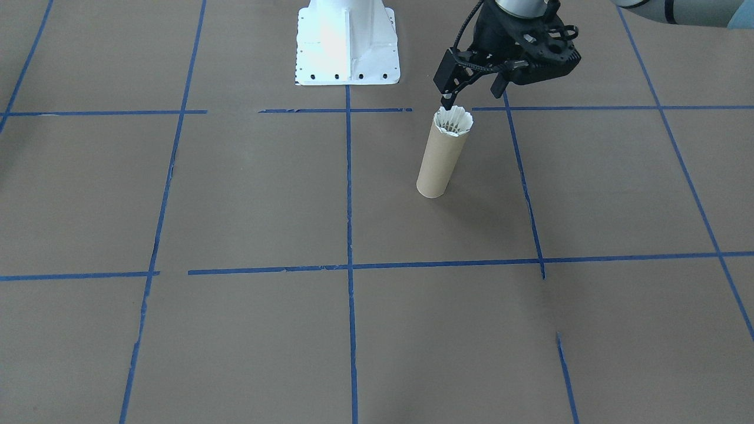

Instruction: Collect badminton balls into bucket

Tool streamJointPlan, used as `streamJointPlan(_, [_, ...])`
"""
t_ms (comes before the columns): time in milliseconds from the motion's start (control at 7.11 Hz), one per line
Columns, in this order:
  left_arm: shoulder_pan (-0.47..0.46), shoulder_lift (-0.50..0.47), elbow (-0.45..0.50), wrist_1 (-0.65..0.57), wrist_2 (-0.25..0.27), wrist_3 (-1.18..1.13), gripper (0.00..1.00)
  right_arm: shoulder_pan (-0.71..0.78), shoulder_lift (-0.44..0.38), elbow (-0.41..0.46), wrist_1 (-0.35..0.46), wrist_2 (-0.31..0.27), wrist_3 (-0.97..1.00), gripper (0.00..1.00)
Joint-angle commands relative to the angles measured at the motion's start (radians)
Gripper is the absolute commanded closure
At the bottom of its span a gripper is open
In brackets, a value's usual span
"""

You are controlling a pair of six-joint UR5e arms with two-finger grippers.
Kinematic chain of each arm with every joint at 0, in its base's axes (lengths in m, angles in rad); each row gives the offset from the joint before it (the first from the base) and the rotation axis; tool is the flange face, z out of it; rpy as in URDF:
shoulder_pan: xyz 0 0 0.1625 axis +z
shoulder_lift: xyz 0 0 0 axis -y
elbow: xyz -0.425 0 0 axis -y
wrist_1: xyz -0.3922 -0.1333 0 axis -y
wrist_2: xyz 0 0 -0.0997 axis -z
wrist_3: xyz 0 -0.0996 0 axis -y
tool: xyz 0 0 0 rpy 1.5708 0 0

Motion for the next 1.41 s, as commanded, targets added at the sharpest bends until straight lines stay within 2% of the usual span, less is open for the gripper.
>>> streamJointPlan(0, [-0.145,0.126,-0.001,-0.085,-0.022,0.306,0.00,0.000,-0.003,0.004,0.000,0.001,0.000,0.00])
streamJointPlan(281, [-0.298,0.250,0.019,-0.085,-0.059,0.632,0.00,0.000,-0.005,0.005,0.000,0.001,0.000,0.00])
streamJointPlan(422, [-0.398,0.290,0.071,-0.085,-0.081,0.813,0.00,0.000,-0.005,0.005,0.002,0.001,0.000,0.00])
streamJointPlan(704, [-0.525,0.327,0.193,-0.094,-0.084,1.066,0.00,0.000,-0.005,0.005,0.000,0.001,0.000,0.00])
streamJointPlan(844, [-0.596,0.373,0.247,-0.123,-0.119,1.206,0.00,0.000,-0.005,0.005,0.000,0.001,0.000,0.00])
streamJointPlan(985, [-0.656,0.457,0.288,-0.185,-0.133,1.320,0.00,0.000,-0.005,0.005,0.000,0.001,0.000,0.00])
streamJointPlan(1267, [-0.734,0.615,0.391,-0.429,-0.170,1.341,0.00,0.000,-0.005,0.005,0.000,0.001,0.000,0.00])
